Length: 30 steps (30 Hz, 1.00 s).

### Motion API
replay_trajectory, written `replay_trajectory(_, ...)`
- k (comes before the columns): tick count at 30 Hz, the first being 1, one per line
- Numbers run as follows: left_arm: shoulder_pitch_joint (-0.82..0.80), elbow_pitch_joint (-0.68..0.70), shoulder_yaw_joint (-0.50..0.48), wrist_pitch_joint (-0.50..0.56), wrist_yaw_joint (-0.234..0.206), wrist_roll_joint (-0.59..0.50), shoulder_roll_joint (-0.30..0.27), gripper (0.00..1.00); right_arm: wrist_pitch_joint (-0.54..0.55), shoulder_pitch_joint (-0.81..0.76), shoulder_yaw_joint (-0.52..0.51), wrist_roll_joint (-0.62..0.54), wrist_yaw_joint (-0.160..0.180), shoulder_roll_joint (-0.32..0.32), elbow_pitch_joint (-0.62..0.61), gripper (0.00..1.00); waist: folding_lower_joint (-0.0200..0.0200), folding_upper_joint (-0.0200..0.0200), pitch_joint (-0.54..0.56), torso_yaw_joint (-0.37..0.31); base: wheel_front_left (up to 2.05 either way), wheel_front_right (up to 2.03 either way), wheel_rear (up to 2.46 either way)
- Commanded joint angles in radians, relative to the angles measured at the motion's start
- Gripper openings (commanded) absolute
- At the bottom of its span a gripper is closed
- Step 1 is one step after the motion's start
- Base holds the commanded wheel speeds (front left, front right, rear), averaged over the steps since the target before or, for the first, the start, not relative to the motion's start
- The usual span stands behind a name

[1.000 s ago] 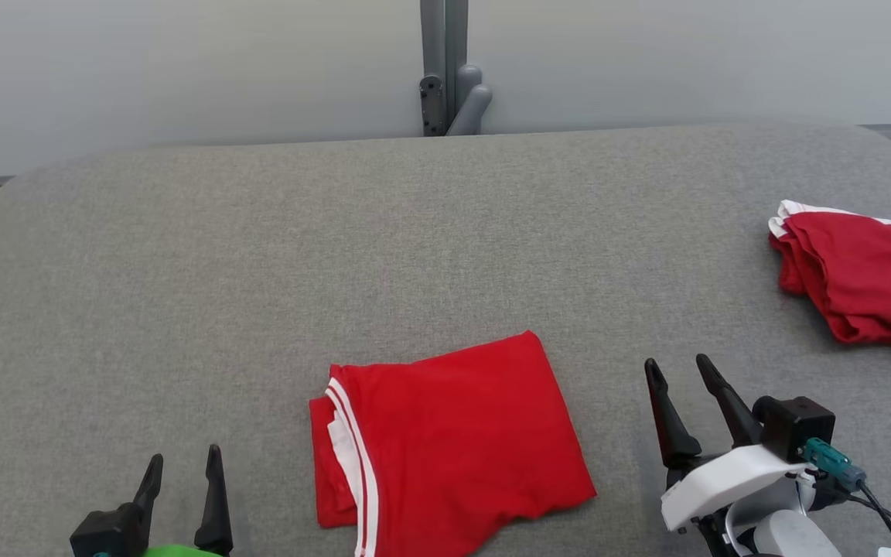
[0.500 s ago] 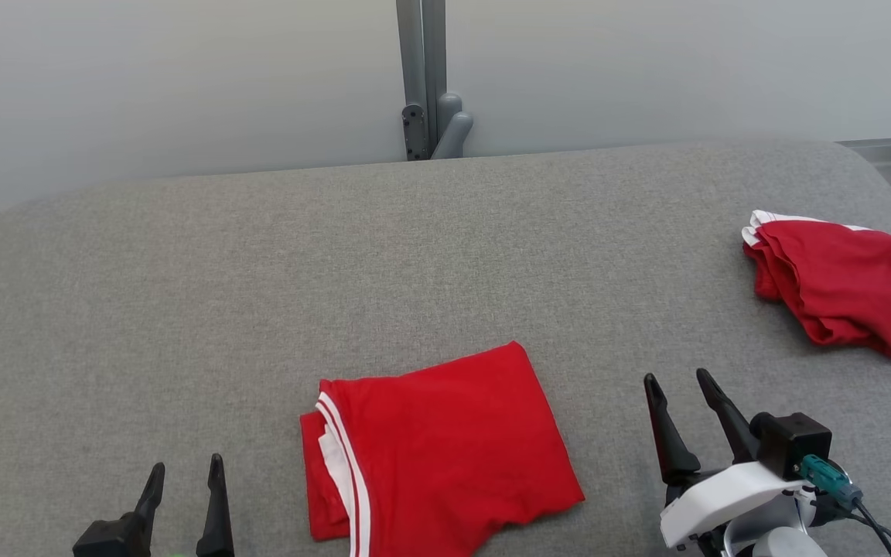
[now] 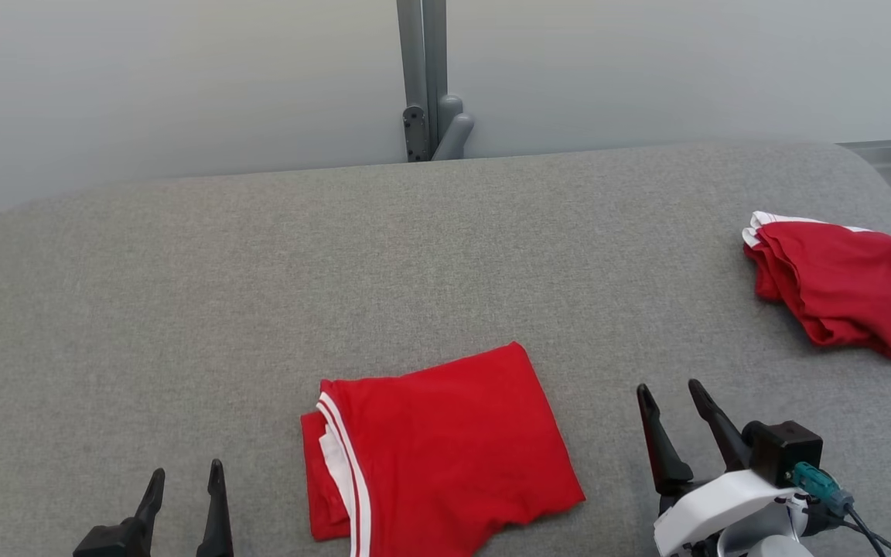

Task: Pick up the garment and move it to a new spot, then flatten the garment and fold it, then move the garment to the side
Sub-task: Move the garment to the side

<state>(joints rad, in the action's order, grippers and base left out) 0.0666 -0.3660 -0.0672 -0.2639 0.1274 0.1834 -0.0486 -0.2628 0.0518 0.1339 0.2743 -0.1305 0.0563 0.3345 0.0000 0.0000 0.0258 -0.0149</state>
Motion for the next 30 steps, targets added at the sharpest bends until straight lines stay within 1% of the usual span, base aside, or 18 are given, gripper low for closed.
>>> replay_trajectory(1, 0.006, -0.003, 0.001, 0.001, 0.003, 0.001, -0.004, 1.00, -0.002, -0.009, 0.004, 0.009, 0.000, 0.001, 0.009, 1.00, 0.0000, 0.0000, -0.008, 0.004, 0.00, 0.00, 0.00)
replay_trajectory(6, -0.018, -0.006, 0.029, 0.001, 0.003, 0.004, -0.004, 1.00, -0.002, 0.017, 0.047, 0.039, 0.000, 0.003, 0.044, 1.00, 0.0000, 0.0000, -0.044, 0.028, 0.00, 0.00, 0.00)
replay_trajectory(12, -0.067, 0.008, 0.065, 0.001, 0.004, 0.022, -0.004, 1.00, -0.002, 0.098, 0.140, 0.104, 0.000, 0.012, 0.096, 1.00, 0.0000, 0.0000, -0.156, 0.071, 0.00, 0.00, 0.00)
replay_trajectory(14, -0.076, 0.010, 0.071, 0.001, 0.004, 0.025, -0.005, 1.00, -0.002, 0.115, 0.156, 0.115, 0.000, 0.016, 0.109, 1.00, 0.0000, 0.0000, -0.173, 0.079, 0.00, 0.00, 0.00)
replay_trajectory(19, -0.118, 0.006, 0.091, 0.001, -0.001, 0.035, -0.004, 1.00, -0.002, 0.197, 0.216, 0.143, 0.000, 0.034, 0.204, 1.00, 0.0000, 0.0000, -0.233, 0.109, 0.00, 0.00, 0.00)
replay_trajectory(25, -0.154, 0.006, 0.104, 0.001, -0.004, 0.036, -0.004, 1.00, 0.001, 0.270, 0.302, 0.195, 0.000, 0.047, 0.315, 1.00, 0.0000, 0.0000, -0.266, 0.135, 0.00, 0.00, 0.00)
replay_trajectory(26, -0.157, 0.006, 0.104, 0.001, -0.004, 0.036, -0.004, 1.00, 0.001, 0.277, 0.321, 0.208, 0.000, 0.047, 0.337, 0.78, 0.0000, 0.0000, -0.268, 0.136, 0.00, 0.00, 0.00)
replay_trajectory(27, -0.160, 0.006, 0.105, 0.001, -0.006, 0.036, -0.004, 1.00, 0.002, 0.285, 0.334, 0.221, 0.000, 0.044, 0.352, 0.43, 0.0000, 0.0000, -0.270, 0.138, 0.00, 0.00, 0.00)
replay_trajectory(28, -0.162, 0.008, 0.106, 0.001, -0.007, 0.037, -0.004, 1.00, 0.005, 0.291, 0.348, 0.232, 0.000, 0.044, 0.363, 0.00, 0.0000, 0.0000, -0.271, 0.138, 0.00, 0.00, 0.00)
replay_trajectory(30, -0.162, 0.010, 0.106, 0.001, -0.008, 0.038, -0.004, 1.00, 0.007, 0.304, 0.351, 0.254, 0.000, 0.047, 0.366, 0.00, 0.0000, 0.0000, -0.272, 0.137, 0.00, 0.00, 0.00)
